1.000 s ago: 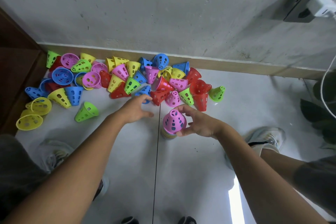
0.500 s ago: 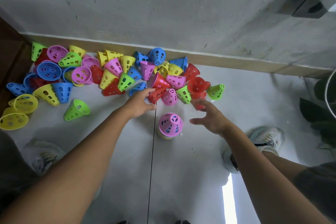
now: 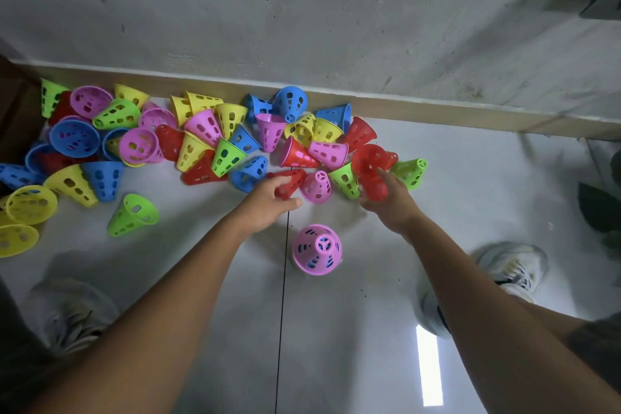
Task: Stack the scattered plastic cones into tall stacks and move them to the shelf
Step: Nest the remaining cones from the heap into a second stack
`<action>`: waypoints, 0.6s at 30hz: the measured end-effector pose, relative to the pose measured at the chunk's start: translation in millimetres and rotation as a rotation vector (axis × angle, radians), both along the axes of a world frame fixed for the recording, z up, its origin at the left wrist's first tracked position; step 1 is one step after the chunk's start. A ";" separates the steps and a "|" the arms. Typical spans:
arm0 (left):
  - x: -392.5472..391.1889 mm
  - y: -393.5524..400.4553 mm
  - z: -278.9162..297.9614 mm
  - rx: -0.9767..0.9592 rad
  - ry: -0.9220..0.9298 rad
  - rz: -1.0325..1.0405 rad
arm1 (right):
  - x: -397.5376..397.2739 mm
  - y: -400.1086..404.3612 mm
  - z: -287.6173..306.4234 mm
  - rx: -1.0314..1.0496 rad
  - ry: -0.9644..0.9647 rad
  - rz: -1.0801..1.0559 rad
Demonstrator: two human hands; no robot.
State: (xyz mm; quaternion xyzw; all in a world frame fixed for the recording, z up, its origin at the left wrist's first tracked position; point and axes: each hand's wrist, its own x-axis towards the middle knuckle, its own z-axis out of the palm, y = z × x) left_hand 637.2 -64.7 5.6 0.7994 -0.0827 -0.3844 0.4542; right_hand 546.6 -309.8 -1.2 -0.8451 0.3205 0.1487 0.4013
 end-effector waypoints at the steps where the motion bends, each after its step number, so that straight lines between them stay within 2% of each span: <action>1: 0.4 -0.2 -1.4 -0.001 -0.005 0.024 | 1.7 -1.0 -3.7 -0.017 0.005 -0.010; 6: 3.3 2.6 -5.5 -0.002 -0.070 0.222 | 8.4 -10.0 -25.9 -0.057 0.042 -0.081; 11: 8.4 10.4 3.9 -0.029 -0.158 0.395 | 14.0 -2.6 -22.1 -0.054 0.012 -0.112; 18: 7.5 19.2 32.9 -0.200 -0.035 0.495 | 6.2 14.3 17.8 -0.006 -0.092 -0.219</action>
